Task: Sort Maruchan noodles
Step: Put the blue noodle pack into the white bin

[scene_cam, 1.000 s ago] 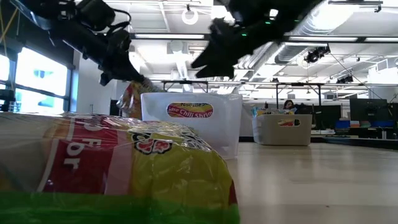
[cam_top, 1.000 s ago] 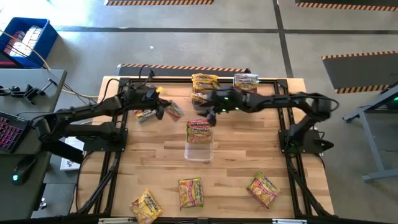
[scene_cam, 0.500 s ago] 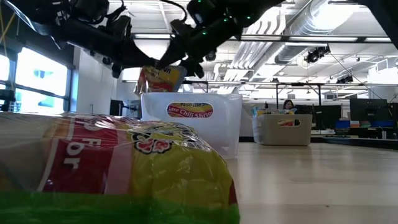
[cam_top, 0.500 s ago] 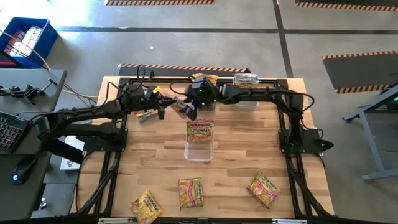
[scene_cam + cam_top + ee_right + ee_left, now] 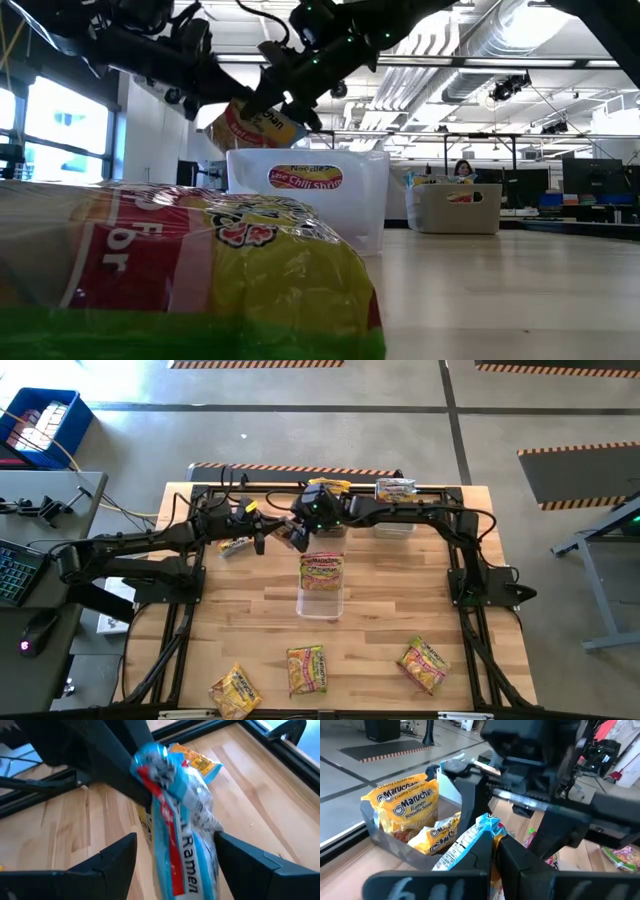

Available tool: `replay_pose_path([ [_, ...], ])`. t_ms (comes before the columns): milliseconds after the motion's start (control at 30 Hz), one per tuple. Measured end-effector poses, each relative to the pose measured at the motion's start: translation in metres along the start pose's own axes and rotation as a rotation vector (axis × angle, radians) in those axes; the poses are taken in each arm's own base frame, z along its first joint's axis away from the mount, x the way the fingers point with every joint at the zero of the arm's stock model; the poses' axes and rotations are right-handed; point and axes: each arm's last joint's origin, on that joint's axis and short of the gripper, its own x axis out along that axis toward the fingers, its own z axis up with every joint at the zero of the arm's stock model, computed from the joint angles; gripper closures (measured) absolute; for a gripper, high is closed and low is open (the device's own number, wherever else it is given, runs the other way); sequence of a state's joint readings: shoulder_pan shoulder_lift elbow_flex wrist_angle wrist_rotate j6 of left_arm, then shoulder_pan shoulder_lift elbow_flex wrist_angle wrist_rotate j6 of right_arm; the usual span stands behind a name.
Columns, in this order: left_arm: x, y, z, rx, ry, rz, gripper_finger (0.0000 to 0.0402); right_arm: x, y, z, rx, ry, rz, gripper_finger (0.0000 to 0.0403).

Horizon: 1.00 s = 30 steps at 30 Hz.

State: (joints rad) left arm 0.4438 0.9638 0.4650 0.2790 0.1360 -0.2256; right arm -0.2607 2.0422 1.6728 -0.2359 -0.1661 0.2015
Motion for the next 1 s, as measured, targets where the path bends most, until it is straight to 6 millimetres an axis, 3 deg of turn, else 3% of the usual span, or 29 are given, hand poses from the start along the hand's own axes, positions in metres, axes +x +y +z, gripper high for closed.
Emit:
replay_pose_path([
  [300,0.0000,-0.0006,0.0010,0.013,-0.010,-0.011,0.0401,0.0003,0.0010,-0.0005,-0.075,0.002,0.009,0.0171],
  [667,0.0001,-0.0008,0.0013,0.053,-0.013,-0.012,0.0400,0.0063,0.0059,-0.0033,-0.099,-0.002,0.064,0.0279],
  [833,-0.0003,-0.0003,0.0017,0.056,-0.018,0.007,0.0378,0.0063,0.0061,-0.0030,-0.122,-0.005,0.066,0.0321],
  [1000,-0.0099,-0.0023,0.0051,0.086,-0.027,0.010,0.0339,-0.0028,0.0064,0.0007,-0.191,-0.002,0.035,0.0332],
])
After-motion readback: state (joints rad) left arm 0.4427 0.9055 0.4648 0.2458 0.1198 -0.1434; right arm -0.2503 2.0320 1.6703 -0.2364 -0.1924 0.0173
